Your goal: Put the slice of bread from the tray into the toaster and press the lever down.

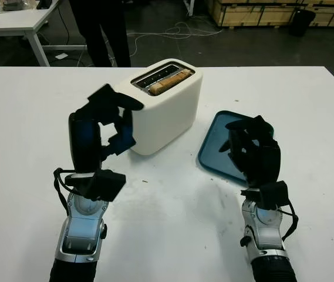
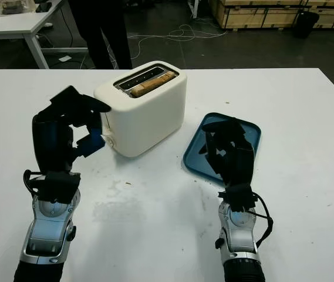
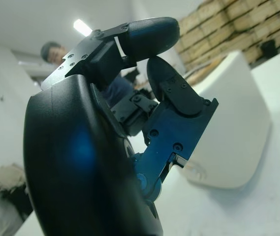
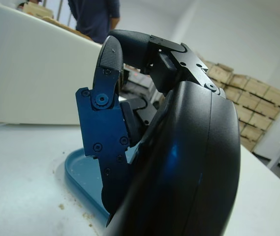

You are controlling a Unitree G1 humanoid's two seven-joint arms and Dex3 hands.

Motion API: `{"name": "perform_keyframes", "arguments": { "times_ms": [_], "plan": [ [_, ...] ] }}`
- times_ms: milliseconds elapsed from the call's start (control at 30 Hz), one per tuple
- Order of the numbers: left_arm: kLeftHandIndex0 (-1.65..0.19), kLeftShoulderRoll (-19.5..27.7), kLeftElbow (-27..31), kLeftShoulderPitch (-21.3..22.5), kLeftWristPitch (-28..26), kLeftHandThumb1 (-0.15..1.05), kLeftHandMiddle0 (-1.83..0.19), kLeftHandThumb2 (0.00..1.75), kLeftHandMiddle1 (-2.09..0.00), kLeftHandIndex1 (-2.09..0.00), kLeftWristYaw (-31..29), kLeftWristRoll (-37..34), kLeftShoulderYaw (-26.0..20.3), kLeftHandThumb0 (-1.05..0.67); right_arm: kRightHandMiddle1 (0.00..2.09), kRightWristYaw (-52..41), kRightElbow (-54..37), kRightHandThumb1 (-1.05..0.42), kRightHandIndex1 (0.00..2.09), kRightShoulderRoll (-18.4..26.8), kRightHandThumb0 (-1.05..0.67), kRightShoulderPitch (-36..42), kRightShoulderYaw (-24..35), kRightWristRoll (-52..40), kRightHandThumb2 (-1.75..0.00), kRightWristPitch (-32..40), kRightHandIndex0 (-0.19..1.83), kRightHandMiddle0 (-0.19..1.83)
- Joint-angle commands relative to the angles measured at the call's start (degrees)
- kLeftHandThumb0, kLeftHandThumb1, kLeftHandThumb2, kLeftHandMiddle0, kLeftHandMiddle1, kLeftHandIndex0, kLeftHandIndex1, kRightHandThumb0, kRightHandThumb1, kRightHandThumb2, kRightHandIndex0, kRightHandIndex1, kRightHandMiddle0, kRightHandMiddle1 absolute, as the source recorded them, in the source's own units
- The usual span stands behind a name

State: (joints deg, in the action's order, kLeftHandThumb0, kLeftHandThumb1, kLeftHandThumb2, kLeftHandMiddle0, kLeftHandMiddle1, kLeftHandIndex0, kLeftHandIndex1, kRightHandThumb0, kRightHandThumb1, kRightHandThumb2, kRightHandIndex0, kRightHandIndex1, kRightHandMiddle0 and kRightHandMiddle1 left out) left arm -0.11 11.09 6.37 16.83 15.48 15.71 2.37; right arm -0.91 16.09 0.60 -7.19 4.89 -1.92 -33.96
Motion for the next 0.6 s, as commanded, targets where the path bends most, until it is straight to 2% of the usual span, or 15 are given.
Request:
{"name": "perform_keyframes", "arguments": {
  "times_ms": [0, 100, 333, 400, 567],
  "plan": [
    [-0.56, -0.83, -1.27, -0.61, -0.58, 0.71, -0.87, 0.87, -1.75, -1.52, 1.43, 0.73, -0.79, -0.41, 1.44, 1.20, 0.75, -0.92, 1.75, -0.73, -0.42, -1.49, 0.48, 0.09, -0.35, -0.81, 0.74, 0.55],
    [-0.51, -1.60, -2.59, -2.00, -0.41, 0.77, -0.79, 0.72, -1.75, -1.56, 2.69, 1.07, -1.43, -0.41, 1.32, 2.86, -0.22, -0.92, 1.75, -1.42, -0.42, -1.79, 0.88, -0.05, -0.33, 1.01, 0.73, 0.58],
    [-0.48, -2.42, -4.07, -4.41, -0.03, 0.83, -0.79, 0.60, -1.75, -1.63, 4.06, 1.27, -2.05, -0.37, 1.18, 8.11, -0.16, -0.92, 1.73, -0.28, -0.42, -3.74, 1.88, 4.55, -0.33, 1.98, 0.67, 0.64],
    [-0.48, -2.56, -4.27, -4.44, 0.01, 0.85, -0.77, 0.54, -1.75, -1.63, 4.28, 1.27, -2.01, -0.39, 1.08, 8.84, 0.46, -0.92, 1.62, 0.31, -0.43, -4.28, 2.06, 5.43, -0.32, 1.83, 0.70, 0.66],
    [-0.50, -2.66, -4.87, -3.93, 0.43, 0.87, -0.79, 0.50, -1.75, -1.62, 3.83, 0.55, -1.82, -0.39, 0.97, 9.76, 0.09, -0.92, 1.47, 0.79, -0.44, -4.35, 1.79, 6.94, -0.31, 2.69, 0.72, 0.69]
  ]
}}
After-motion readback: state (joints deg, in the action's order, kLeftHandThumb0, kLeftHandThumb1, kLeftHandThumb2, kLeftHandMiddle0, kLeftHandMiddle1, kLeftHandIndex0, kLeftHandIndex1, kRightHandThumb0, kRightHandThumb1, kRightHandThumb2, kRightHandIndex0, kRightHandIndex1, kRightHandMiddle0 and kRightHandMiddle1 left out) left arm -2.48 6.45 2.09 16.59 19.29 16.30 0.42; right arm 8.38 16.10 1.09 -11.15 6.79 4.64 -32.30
